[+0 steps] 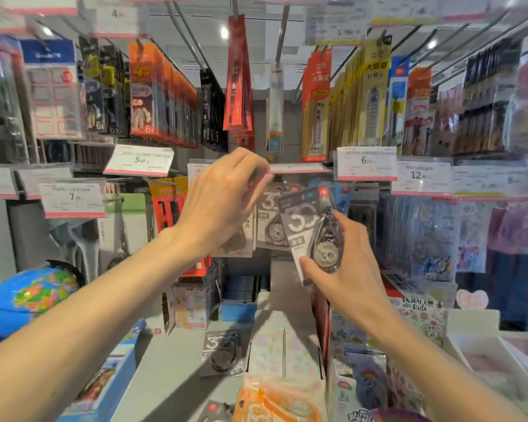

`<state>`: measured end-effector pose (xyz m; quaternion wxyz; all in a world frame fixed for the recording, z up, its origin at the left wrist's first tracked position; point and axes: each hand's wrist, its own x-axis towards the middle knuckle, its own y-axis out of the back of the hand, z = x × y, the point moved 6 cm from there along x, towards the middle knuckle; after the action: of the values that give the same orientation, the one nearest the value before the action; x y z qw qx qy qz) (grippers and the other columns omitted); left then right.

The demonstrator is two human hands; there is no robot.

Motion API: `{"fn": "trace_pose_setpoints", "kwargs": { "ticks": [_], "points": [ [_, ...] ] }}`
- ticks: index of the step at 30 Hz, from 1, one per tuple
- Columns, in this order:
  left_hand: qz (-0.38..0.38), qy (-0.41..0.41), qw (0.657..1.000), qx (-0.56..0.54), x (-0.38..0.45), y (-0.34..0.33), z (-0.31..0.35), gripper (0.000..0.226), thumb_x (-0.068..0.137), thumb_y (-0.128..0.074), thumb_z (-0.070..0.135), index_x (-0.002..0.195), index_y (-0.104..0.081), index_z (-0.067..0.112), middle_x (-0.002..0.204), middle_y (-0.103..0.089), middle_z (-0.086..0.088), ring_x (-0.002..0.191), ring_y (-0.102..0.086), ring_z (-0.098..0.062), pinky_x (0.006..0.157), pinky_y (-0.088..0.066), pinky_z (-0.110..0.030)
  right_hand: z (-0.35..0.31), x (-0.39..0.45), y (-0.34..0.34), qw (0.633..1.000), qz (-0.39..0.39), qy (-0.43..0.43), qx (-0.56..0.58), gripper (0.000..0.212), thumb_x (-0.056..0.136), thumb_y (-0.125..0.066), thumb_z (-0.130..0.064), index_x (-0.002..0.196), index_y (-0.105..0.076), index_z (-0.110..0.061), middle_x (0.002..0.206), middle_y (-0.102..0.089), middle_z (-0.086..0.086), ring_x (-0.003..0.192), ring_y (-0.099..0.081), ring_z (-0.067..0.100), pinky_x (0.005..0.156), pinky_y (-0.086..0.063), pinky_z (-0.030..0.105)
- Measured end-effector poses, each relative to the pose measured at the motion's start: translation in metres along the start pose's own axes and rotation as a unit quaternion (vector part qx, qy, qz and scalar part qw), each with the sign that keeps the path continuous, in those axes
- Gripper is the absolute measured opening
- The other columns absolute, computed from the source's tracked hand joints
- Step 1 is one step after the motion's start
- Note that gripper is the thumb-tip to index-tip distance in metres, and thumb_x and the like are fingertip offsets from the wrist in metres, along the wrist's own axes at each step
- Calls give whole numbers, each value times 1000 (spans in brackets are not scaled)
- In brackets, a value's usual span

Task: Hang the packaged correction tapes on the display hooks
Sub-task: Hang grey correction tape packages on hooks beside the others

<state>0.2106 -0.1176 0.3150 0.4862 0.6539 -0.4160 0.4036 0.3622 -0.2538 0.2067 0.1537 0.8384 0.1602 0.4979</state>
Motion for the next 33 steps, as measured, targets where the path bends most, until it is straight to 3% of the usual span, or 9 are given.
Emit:
{"fn": "trace_pose_setpoints", "kwargs": {
  "ticks": [5, 9, 16, 23, 27, 33],
  "points": [
    [6, 4, 1000, -15, 3, 1, -1, 18, 103, -54, 31, 106, -63, 15, 101, -65, 2, 76, -62, -15, 61, -50, -33, -11, 16, -12, 1000, -4, 5, -6, 89, 84, -72, -47, 153, -18, -32, 139, -34, -9, 128, -39, 8, 102, -34, 24],
    [0, 5, 1000, -17, 2, 0, -3, 18, 103, -54, 31, 106, -63, 16, 102, -64, 3, 76, -61, -14, 60, -48, -30, -12, 31, -25, 999, 4, -8, -31, 91, 82, -70, -53, 153, -19, -26, 137, -37, -2, 130, -41, 17, 106, -39, 35],
    [-8, 5, 1000, -17, 1, 0, -5, 18, 102, -57, 31, 106, -64, 15, 104, -64, 3, 75, -62, -11, 61, -45, -23, -13, 36, -43, 998, 4, -35, -54, 88, 83, -67, -57, 148, -26, -14, 145, -34, 7, 134, -38, 25, 107, -38, 37],
    [-18, 0, 1000, -18, 0, 0, -4, 19, 102, -57, 34, 106, -64, 17, 105, -64, 5, 72, -62, -10, 60, -46, -20, -8, 40, -60, 993, -7, -67, -97, 76, 83, -68, -54, 135, -41, -6, 146, -32, 10, 128, -44, 31, 98, -45, 41],
    [-22, -7, 999, -23, 0, -1, -4, 18, 102, -58, 33, 107, -64, 16, 105, -63, 5, 74, -63, -10, 60, -50, -24, 5, 53, -74, 990, -28, -96, -99, 87, 81, -72, -54, 144, -23, -20, 140, -32, 8, 118, -52, 33, 83, -49, 39],
    [-26, -26, 999, -23, -7, -4, -6, 18, 101, -60, 31, 107, -64, 14, 109, -63, 3, 74, -63, -11, 60, -55, -30, 19, 60, -89, 991, -19, -114, -66, 91, 81, -75, -50, 148, -17, -28, 139, -37, 10, 126, -47, 37, 89, -48, 45]
  ]
}}
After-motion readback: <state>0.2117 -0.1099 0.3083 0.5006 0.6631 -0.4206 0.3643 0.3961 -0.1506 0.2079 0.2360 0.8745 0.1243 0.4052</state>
